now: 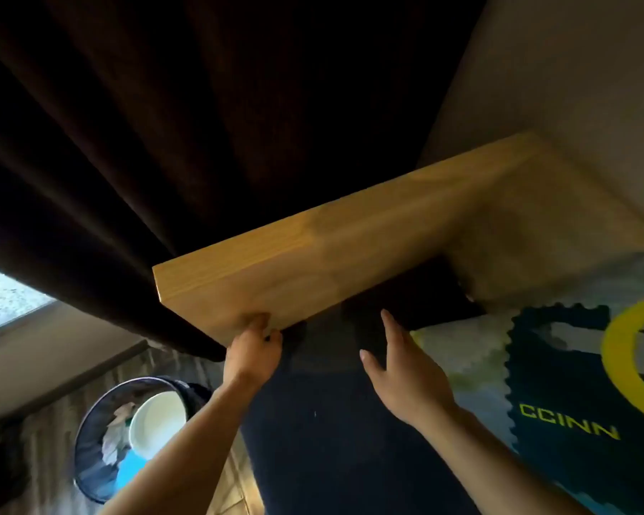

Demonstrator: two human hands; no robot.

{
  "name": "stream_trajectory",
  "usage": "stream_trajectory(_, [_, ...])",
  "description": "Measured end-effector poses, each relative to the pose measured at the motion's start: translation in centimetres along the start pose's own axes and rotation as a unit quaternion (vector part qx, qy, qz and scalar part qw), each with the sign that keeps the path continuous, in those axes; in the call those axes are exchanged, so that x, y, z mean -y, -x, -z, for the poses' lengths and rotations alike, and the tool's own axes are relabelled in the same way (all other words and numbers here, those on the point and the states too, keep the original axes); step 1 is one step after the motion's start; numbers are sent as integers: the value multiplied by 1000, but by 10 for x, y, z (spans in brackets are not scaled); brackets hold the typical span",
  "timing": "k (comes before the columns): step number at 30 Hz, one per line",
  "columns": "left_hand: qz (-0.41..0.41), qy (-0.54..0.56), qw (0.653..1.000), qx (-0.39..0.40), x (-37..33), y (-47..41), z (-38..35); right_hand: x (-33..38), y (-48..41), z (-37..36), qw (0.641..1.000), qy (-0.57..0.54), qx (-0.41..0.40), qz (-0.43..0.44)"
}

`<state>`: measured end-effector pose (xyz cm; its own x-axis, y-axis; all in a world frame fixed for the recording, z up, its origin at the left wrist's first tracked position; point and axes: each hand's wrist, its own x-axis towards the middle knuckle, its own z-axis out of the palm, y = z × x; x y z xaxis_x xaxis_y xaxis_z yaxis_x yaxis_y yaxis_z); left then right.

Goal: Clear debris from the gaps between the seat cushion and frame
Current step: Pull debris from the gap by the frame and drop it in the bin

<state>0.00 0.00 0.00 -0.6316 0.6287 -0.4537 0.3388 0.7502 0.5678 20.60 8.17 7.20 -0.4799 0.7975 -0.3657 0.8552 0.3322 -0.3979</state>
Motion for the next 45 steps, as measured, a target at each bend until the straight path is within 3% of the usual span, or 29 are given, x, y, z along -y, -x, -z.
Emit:
stream_trajectory(9, [56,-12,998,42,73,-43,-49,-13,-70,-88,995,50,86,-4])
stream_trajectory(13, [19,-50,998,-26,87,-54,-67,-13,-102,-124,989,105,103,25])
stream_trajectory(20, [7,-59,997,-47,91,-65,-93,0,-153,-164,972,156,110,135])
stream_trajectory(23, [-15,-125,989,-73,88,-69,-105,-1,-166,-174,960,203,88,170])
stream_trajectory(30, [6,-137,989,-56,73,-86,-112,21,-189,-174,966,202,156,45])
stream_trajectory(39, [18,-163,984,-71,69,-97,-128,30,-201,-171,955,195,210,83])
stream_trajectory(45, [-13,-115,992,-56,73,-96,-125,50,-204,-183,922,227,309,49])
